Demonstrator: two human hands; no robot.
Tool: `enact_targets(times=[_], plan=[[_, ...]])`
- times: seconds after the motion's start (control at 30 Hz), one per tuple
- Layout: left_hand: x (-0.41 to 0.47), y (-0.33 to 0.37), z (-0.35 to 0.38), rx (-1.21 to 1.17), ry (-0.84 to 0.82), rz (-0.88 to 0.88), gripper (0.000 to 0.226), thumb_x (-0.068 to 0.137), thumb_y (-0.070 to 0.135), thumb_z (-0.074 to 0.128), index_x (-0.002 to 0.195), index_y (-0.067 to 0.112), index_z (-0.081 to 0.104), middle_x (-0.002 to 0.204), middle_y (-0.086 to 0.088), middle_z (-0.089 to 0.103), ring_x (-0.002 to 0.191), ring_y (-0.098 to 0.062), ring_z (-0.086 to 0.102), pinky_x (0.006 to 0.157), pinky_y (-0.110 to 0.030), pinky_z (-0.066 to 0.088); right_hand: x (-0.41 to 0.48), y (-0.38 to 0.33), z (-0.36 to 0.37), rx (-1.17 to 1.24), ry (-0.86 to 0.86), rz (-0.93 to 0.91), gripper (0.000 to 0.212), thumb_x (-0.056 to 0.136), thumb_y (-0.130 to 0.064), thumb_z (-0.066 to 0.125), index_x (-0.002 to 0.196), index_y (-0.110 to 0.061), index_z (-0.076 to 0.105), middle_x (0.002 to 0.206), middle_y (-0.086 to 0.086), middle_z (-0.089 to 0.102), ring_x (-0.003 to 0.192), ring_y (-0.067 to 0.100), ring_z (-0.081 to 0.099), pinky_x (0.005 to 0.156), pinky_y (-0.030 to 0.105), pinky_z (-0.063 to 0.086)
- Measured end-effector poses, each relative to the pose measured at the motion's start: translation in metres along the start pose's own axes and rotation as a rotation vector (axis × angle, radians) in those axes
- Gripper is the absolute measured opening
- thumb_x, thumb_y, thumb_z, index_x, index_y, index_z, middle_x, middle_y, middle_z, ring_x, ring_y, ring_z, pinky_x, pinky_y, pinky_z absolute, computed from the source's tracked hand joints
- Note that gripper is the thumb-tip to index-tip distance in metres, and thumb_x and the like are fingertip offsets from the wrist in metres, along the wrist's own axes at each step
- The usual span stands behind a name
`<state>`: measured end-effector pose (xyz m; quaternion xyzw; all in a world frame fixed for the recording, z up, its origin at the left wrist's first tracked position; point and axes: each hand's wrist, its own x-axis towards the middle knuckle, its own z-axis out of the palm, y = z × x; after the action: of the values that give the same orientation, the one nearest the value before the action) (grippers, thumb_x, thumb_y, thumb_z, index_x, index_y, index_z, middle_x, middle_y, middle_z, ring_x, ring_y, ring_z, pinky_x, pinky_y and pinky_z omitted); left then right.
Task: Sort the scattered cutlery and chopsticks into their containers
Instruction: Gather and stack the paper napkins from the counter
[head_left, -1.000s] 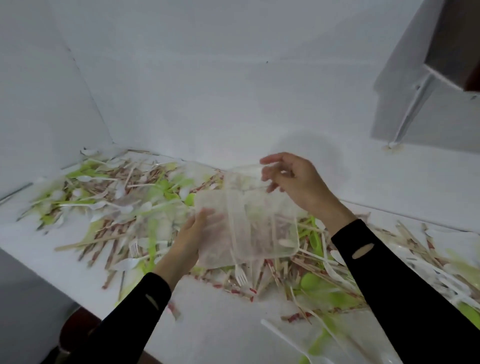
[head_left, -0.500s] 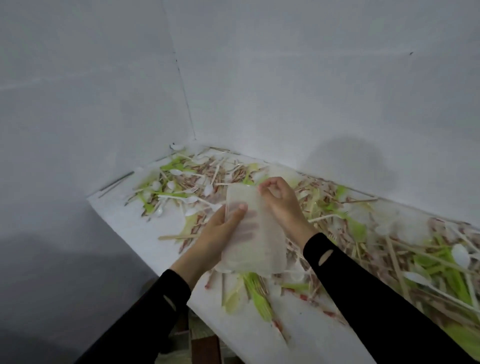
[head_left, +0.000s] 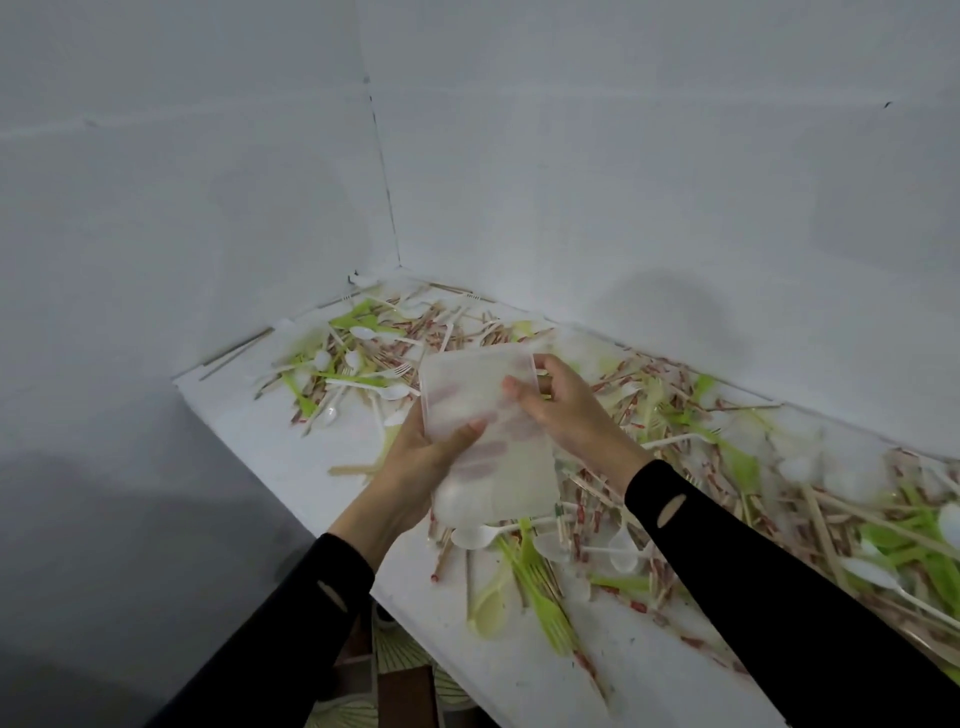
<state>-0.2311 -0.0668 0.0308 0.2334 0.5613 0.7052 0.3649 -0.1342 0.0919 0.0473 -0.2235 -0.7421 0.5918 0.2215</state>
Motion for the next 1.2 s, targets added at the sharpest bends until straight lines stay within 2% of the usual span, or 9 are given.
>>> enact_targets(times=[0.17, 0.33, 0.43, 0.5, 0.6, 0.7, 0.87, 1.1, 1.2], plan=[[0.013, 0.008, -0.022, -0.056, 0.17, 0.021, 0.039, 0.091, 0.002, 0.063, 0.123, 0.015, 0.045, 0.113, -0.013, 0.071, 0.087, -0.034, 0.073, 0.068, -0.042, 0.062, 0.01, 0.048, -0.023, -0.283, 0.038, 0.154, 0.037, 0.102, -0.045, 0.042, 0.128, -0.02, 0.049, 0.12, 0.0, 0.06, 0.102, 0.017, 0.061, 0.084, 0.033, 0.051], [0.022, 0.007, -0.031, -0.112, 0.241, -0.018, 0.046, 0.086, 0.004, 0.07, 0.124, 0.015, 0.047, 0.113, -0.012, 0.071, 0.09, -0.034, 0.073, 0.067, -0.042, 0.062, 0.011, 0.115, -0.03, -1.205, -0.443, -0.027, 0.058, 0.093, -0.015, 0.046, 0.149, -0.027, 0.032, 0.163, 0.004, 0.016, 0.15, 0.024, 0.015, 0.121, 0.047, 0.013], [0.027, 0.0, -0.027, -0.113, 0.25, -0.063, 0.047, 0.085, 0.006, 0.072, 0.125, 0.012, 0.048, 0.113, -0.015, 0.071, 0.091, -0.035, 0.072, 0.069, -0.042, 0.062, 0.009, 0.129, -0.03, -1.351, -0.362, -0.378, 0.054, 0.086, -0.007, 0.06, 0.137, -0.026, 0.053, 0.151, 0.005, 0.044, 0.133, 0.023, 0.049, 0.109, 0.046, 0.037], [0.031, -0.003, -0.024, -0.092, 0.247, -0.091, 0.054, 0.085, 0.01, 0.074, 0.131, 0.006, 0.047, 0.113, -0.017, 0.07, 0.094, -0.036, 0.072, 0.073, -0.045, 0.061, 0.01, 0.133, -0.031, -1.369, -0.229, -0.564, 0.044, 0.068, -0.007, 0.081, 0.108, -0.025, 0.071, 0.119, 0.003, 0.07, 0.096, 0.022, 0.071, 0.081, 0.039, 0.055], [0.034, -0.004, -0.022, -0.086, 0.262, -0.076, 0.043, 0.095, 0.022, 0.064, 0.131, 0.005, 0.049, 0.111, -0.012, 0.072, 0.092, -0.033, 0.073, 0.074, -0.047, 0.061, 0.011, 0.12, -0.041, -1.211, -0.082, -0.603, 0.021, 0.078, -0.009, 0.07, 0.097, -0.019, 0.072, 0.095, 0.002, 0.075, 0.077, 0.025, 0.071, 0.075, 0.037, 0.058], [0.035, 0.0, -0.024, -0.124, 0.308, -0.075, 0.032, 0.102, 0.037, 0.047, 0.121, 0.011, 0.053, 0.098, -0.003, 0.076, 0.082, -0.027, 0.075, 0.063, -0.04, 0.062, 0.016, 0.098, -0.066, -0.962, 0.169, -0.501, 0.025, 0.091, -0.003, 0.052, 0.103, -0.012, 0.072, 0.111, 0.008, 0.072, 0.1, 0.027, 0.067, 0.089, 0.045, 0.056], [0.043, -0.004, -0.026, -0.147, 0.322, -0.166, 0.046, 0.103, 0.045, 0.04, 0.128, 0.007, 0.05, 0.103, -0.011, 0.075, 0.086, -0.035, 0.073, 0.064, -0.042, 0.06, 0.007, 0.054, -0.097, -0.519, 0.492, -0.356, 0.024, 0.092, 0.0, 0.06, 0.101, -0.015, 0.076, 0.144, 0.003, 0.045, 0.126, 0.002, 0.039, 0.094, -0.004, 0.026], [0.054, -0.02, 0.028, -0.089, 0.023, -0.27, 0.055, 0.096, 0.058, 0.039, 0.117, 0.013, 0.063, 0.111, -0.013, 0.072, 0.092, -0.028, 0.072, 0.073, -0.041, 0.058, -0.022, 0.034, -0.074, -0.375, 0.182, -0.427, 0.026, 0.089, 0.002, 0.067, 0.102, -0.018, 0.077, 0.146, 0.004, 0.048, 0.129, 0.01, 0.051, 0.106, 0.024, 0.045], [0.061, -0.024, 0.056, -0.03, -0.16, -0.269, 0.04, 0.096, 0.039, 0.056, 0.119, 0.008, 0.066, 0.109, -0.015, 0.072, 0.093, -0.028, 0.072, 0.074, -0.037, 0.059, -0.035, 0.046, -0.085, -0.42, 0.103, -0.359, 0.034, 0.092, 0.005, 0.061, 0.111, -0.019, 0.075, 0.15, 0.002, 0.045, 0.132, 0.008, 0.048, 0.108, 0.023, 0.042]])
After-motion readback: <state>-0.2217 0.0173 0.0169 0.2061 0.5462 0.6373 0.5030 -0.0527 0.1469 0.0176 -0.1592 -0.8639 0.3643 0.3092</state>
